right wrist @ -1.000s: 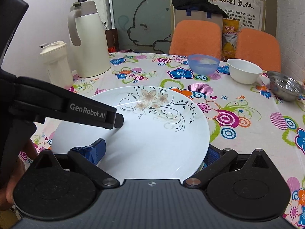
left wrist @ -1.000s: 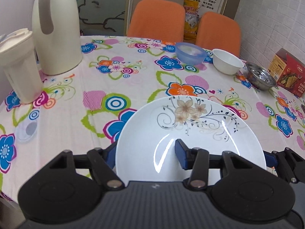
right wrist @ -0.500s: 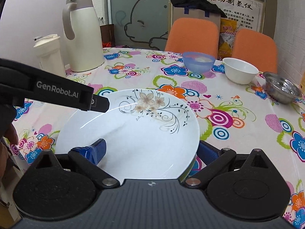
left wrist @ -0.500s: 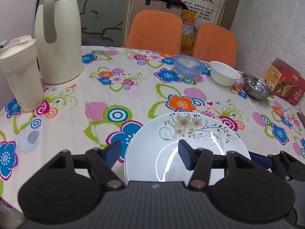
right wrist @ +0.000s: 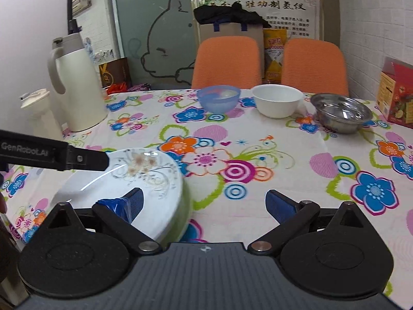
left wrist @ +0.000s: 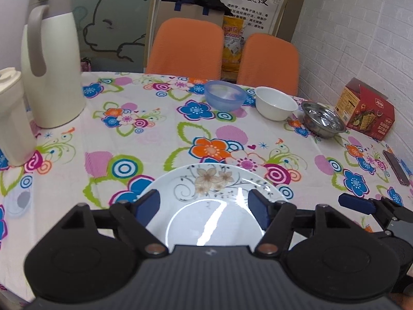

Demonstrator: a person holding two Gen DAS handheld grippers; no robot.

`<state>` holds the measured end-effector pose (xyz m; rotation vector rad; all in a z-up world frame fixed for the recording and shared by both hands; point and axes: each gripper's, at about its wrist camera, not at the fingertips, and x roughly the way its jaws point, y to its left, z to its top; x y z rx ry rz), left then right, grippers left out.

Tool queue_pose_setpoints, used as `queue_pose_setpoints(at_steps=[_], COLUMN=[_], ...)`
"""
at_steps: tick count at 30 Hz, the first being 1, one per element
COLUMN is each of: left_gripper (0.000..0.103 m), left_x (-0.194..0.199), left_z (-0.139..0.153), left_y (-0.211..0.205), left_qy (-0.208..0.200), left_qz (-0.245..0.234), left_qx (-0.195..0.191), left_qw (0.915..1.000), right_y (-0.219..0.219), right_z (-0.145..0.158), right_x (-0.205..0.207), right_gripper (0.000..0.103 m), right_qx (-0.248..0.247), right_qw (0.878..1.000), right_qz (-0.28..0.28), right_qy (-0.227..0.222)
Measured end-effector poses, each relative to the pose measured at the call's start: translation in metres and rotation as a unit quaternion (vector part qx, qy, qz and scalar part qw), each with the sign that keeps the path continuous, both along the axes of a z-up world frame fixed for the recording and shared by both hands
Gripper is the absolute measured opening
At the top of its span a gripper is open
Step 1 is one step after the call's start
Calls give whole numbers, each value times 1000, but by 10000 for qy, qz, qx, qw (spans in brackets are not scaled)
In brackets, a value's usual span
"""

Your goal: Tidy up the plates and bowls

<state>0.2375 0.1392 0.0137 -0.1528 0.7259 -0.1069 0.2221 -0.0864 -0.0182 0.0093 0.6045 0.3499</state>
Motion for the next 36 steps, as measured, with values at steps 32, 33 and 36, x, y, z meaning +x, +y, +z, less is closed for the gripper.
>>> queue_pose_setpoints(at_steps=[32,33,36], left_gripper=[72,72,70], left_x=[300,303,315], left_z=[-40,-44,-54], left_y=[-222,-224,-230], left_qy=[1312,1350,1516], left_qz=[-191,-191,-113], left_qx=[-1916,-1918,-1938], left_qw=[9725,9719,9692], right_y=[-186,-187,-186], right_z=[-14,-19,-30], right_x=[256,263,275], right_gripper=[89,89,89], right_qx=[-1099,-1092,-1013], right_qw=[9894,9897,9912], right_qz=[-937,-899,-768], right_qy=[174,235,361])
